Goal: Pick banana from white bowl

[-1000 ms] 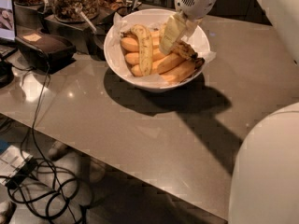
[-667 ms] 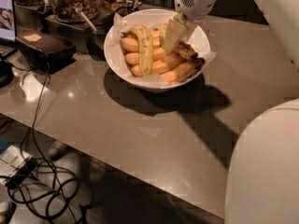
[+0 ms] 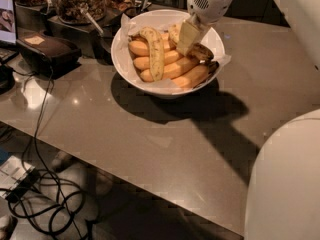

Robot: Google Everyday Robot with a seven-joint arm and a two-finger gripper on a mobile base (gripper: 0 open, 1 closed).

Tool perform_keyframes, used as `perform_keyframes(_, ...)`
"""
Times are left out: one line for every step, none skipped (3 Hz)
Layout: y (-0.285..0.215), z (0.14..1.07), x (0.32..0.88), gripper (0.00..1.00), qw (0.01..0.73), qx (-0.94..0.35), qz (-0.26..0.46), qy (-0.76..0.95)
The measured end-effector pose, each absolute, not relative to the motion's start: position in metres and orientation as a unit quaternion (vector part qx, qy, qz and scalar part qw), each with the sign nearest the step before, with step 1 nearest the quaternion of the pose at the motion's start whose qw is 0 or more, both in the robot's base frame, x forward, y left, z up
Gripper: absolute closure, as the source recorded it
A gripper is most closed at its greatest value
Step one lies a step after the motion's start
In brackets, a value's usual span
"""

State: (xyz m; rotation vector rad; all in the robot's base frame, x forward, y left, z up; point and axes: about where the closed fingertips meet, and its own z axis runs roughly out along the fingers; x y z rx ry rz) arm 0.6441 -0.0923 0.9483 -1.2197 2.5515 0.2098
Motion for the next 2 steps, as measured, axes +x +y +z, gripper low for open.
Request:
perform_keyframes(-0.0923,0.9483,0.6441,1.00,0.152,-0.425,0.073,0.889)
perform_keyframes(-0.0922,0.9485,0.6441,1.00,0.153,-0.425,0.073,0.889)
